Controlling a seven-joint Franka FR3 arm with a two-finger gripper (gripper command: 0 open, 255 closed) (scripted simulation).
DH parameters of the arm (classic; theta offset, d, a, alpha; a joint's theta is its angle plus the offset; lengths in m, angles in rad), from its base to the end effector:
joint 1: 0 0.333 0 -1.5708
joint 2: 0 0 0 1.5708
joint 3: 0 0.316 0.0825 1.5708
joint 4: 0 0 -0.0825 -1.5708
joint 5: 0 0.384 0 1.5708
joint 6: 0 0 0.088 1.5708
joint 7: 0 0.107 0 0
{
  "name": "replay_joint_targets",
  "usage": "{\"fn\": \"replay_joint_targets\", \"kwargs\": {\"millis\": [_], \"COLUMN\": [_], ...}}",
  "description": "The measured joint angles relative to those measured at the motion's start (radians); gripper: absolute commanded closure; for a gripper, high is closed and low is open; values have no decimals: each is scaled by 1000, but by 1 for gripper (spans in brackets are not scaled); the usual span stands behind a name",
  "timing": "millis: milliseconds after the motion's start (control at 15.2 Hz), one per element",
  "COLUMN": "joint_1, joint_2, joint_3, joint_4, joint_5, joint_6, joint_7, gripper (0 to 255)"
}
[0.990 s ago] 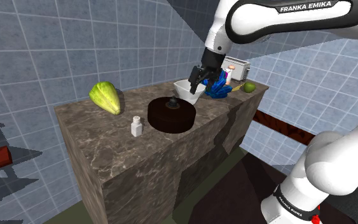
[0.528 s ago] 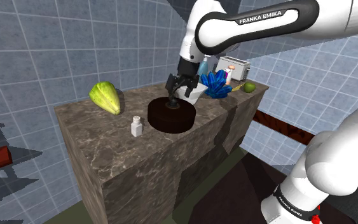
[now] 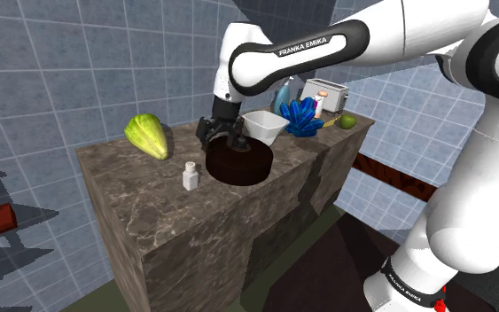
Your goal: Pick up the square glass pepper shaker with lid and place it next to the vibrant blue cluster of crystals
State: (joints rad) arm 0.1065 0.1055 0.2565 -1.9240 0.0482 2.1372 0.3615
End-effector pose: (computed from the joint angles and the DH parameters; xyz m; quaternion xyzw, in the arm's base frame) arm 0.5567 0.2095 0.4477 -0.9978 0.0125 -0.0396 0.0517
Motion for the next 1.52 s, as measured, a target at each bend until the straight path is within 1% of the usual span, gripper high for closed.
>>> {"fn": "replay_joint_targets", "kwargs": {"millis": [330,462,924,1320,1386,1518], "joint_1": [37,49,62,63,63,63], "joint_2": [196,248,311,314,314,314], "joint_3": [10,10,5,5,5,5], "joint_4": [181,221,218,213,213,213], "joint_5": [-42,-53,-68,-70,-70,-70], "joint_6": [3,10,75,84,84,84], "joint_7": [46,57,67,69,69,69], "gripper": [0,0,0,0,255,255]}}
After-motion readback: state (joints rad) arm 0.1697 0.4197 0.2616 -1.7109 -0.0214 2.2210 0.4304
